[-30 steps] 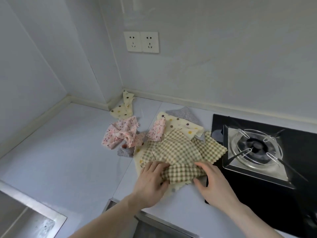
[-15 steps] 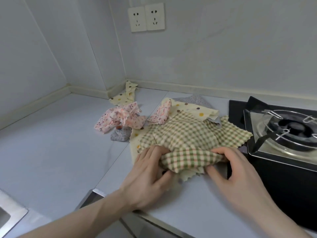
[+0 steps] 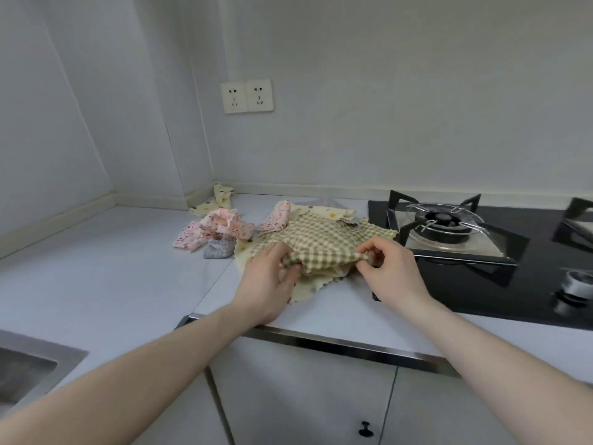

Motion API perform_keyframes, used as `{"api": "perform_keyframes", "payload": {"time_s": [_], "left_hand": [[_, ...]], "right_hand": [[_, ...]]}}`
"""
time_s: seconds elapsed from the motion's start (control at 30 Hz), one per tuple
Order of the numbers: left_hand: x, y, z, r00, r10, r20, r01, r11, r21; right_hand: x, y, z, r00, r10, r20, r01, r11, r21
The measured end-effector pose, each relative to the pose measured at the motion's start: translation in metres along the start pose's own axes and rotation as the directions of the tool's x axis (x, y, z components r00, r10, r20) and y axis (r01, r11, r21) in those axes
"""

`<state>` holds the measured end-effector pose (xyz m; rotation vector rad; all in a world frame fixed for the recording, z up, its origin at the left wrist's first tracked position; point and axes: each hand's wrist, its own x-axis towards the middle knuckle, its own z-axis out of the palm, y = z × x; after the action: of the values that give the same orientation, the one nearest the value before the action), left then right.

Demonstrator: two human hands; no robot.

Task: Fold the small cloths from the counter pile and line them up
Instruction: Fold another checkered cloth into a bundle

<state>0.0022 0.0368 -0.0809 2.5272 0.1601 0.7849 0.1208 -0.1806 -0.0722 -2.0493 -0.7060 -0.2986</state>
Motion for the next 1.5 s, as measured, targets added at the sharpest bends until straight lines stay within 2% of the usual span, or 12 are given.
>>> {"api": "perform_keyframes", "payload": {"time_s": [0.13,0.27,0.43,0.57,0.7,0.8,0.9,1.0,1.17,1.33,1.4,1.5], "left_hand": [[0.004,0.043,-0.039,0.997,-0.054,0.052,0.058,0.995,-0.087],[0.013,0.087,-0.085,0.989,-0.026,0.144,0.037,0.996,-0.076],[0.015,0.123,-0.137,0.991,-0.036,0.127,0.048,0.994,-0.097],[0.009,0.138,-0.165,0.976,-0.061,0.207,0.094,0.984,-0.154],[0.000,0.144,-0.175,0.923,-0.043,0.382,0.116,0.979,-0.168],[-0.004,0.145,-0.172,0.908,-0.045,0.417,0.119,0.981,-0.154],[0.001,0.146,-0.164,0.916,-0.054,0.397,0.118,0.984,-0.137],[0.013,0.146,-0.156,0.943,-0.071,0.325,0.114,0.987,-0.115],[0.039,0.160,-0.151,0.992,-0.056,0.116,0.071,0.988,-0.138],[0.061,0.181,-0.156,0.993,-0.006,-0.119,-0.023,0.969,-0.246],[0.062,0.182,-0.157,0.989,0.027,-0.148,-0.066,0.963,-0.260],[0.053,0.177,-0.153,0.994,0.084,-0.072,-0.099,0.968,-0.229]], "right_hand": [[-0.006,-0.047,-0.026,0.997,-0.045,-0.063,0.043,0.999,-0.030],[-0.011,-0.096,-0.059,0.987,-0.117,-0.110,0.103,0.987,-0.122],[-0.028,-0.129,-0.105,0.982,-0.096,-0.163,0.073,0.987,-0.140],[-0.045,-0.141,-0.138,0.996,-0.009,-0.091,-0.003,0.992,-0.130],[-0.061,-0.145,-0.168,0.995,0.069,0.066,-0.054,0.976,-0.212],[-0.069,-0.138,-0.183,0.982,0.105,0.160,-0.057,0.959,-0.279],[-0.067,-0.126,-0.190,0.974,0.130,0.185,-0.058,0.934,-0.353],[-0.058,-0.117,-0.196,0.983,0.120,0.140,-0.047,0.897,-0.439],[-0.027,-0.121,-0.211,0.999,0.029,-0.036,-0.042,0.879,-0.475],[-0.002,-0.133,-0.232,0.960,-0.148,-0.237,0.020,0.882,-0.470],[-0.003,-0.136,-0.241,0.950,-0.181,-0.256,0.056,0.901,-0.430],[-0.018,-0.126,-0.247,0.972,-0.149,-0.184,0.056,0.899,-0.433]]}}
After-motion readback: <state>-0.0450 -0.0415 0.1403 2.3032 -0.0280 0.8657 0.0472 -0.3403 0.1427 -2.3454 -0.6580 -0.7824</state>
